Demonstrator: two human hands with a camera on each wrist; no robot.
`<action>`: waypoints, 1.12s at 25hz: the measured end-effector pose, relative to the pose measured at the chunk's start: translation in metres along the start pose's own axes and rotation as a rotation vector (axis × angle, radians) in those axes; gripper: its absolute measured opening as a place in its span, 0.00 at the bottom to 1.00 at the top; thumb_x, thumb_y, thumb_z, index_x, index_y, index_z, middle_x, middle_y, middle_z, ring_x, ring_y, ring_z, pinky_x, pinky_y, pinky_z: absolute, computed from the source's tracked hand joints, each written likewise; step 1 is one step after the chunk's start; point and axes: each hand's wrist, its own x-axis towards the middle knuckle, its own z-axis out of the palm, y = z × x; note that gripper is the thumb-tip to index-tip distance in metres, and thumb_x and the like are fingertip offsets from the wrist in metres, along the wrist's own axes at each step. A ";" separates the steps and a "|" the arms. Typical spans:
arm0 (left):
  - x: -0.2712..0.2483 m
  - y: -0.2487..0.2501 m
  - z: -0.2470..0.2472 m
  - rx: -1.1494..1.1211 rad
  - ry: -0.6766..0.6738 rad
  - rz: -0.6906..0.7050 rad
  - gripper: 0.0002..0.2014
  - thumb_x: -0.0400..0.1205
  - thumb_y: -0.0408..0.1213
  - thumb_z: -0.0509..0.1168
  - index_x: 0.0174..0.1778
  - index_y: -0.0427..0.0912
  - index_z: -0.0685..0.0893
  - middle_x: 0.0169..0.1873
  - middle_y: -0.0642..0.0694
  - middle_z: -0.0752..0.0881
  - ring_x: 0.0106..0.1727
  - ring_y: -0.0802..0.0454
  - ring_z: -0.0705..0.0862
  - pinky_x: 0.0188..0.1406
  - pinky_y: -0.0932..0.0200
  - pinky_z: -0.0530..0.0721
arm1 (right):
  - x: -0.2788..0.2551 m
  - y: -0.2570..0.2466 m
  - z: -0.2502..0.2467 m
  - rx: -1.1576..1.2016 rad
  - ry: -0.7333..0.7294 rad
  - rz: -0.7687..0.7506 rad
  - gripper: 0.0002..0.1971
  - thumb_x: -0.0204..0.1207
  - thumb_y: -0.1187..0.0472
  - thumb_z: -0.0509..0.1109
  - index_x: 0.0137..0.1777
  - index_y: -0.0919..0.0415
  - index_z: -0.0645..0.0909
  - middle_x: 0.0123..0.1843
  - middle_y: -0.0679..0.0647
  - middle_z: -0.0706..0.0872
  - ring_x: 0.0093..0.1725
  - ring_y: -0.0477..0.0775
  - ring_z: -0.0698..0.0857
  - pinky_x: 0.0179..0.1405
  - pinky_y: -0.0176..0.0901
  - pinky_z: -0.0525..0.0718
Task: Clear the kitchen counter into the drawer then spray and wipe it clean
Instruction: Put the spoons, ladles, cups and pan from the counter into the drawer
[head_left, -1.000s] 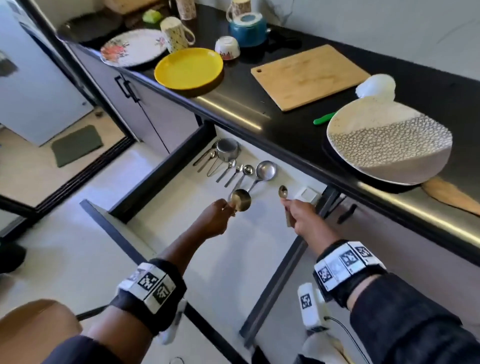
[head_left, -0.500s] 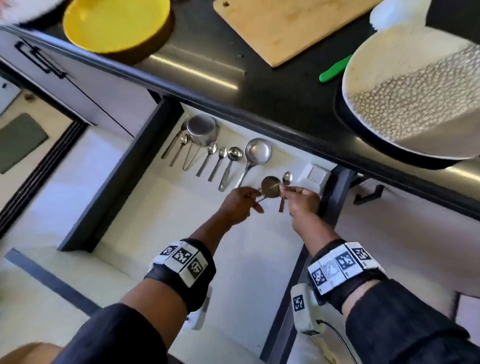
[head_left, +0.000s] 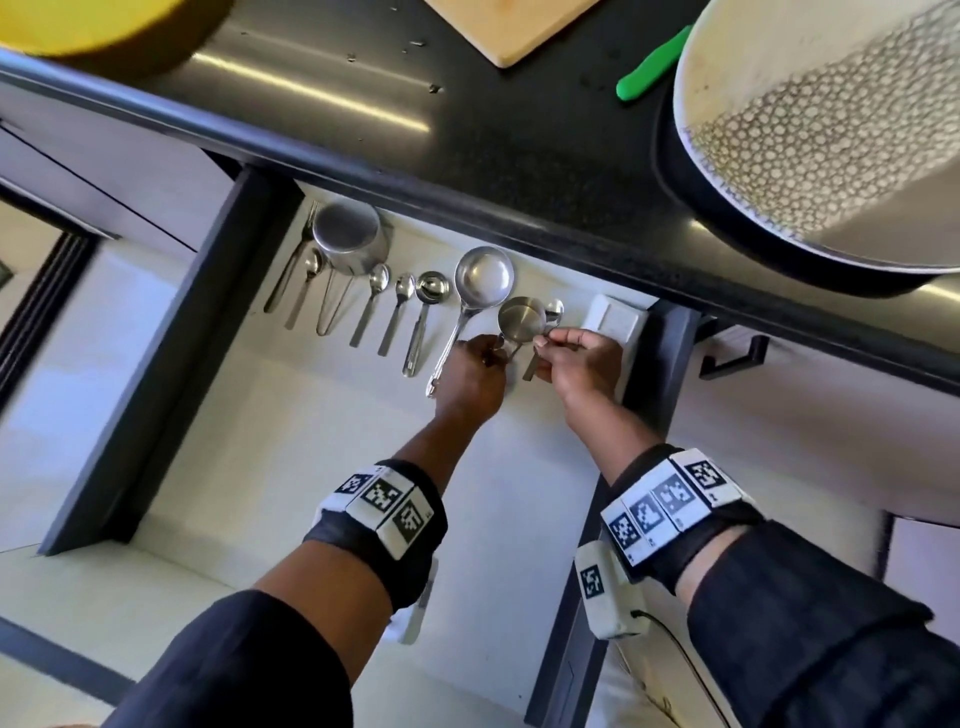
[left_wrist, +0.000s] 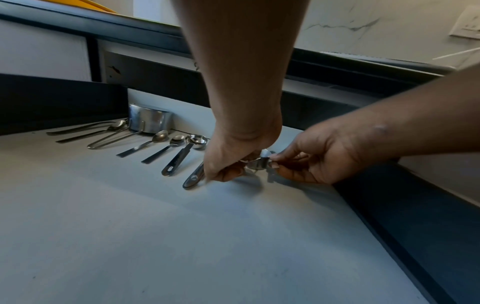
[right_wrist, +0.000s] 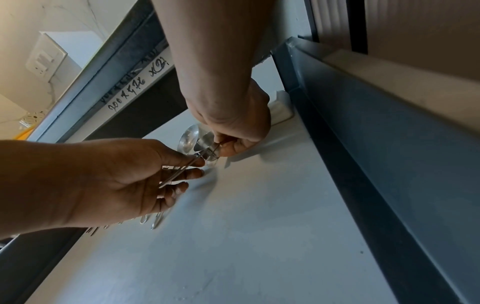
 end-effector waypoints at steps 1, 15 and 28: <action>-0.002 0.000 0.001 0.107 0.020 0.042 0.13 0.82 0.44 0.66 0.60 0.44 0.86 0.55 0.40 0.87 0.58 0.40 0.84 0.54 0.50 0.83 | 0.001 -0.002 0.000 0.001 -0.011 -0.009 0.09 0.71 0.72 0.80 0.49 0.69 0.87 0.39 0.58 0.89 0.32 0.49 0.87 0.27 0.37 0.88; 0.008 0.023 0.022 0.503 0.086 0.209 0.21 0.86 0.49 0.61 0.68 0.37 0.77 0.67 0.38 0.75 0.62 0.36 0.80 0.54 0.45 0.80 | 0.024 0.016 -0.008 -0.226 0.039 -0.207 0.06 0.71 0.68 0.79 0.41 0.56 0.88 0.41 0.54 0.92 0.42 0.55 0.91 0.44 0.56 0.92; -0.033 0.021 -0.004 0.391 0.093 0.125 0.25 0.87 0.52 0.58 0.74 0.38 0.76 0.71 0.41 0.77 0.69 0.40 0.78 0.62 0.47 0.79 | 0.012 0.023 -0.021 -0.426 0.116 -0.367 0.09 0.75 0.58 0.75 0.36 0.61 0.85 0.35 0.51 0.88 0.37 0.52 0.87 0.38 0.39 0.83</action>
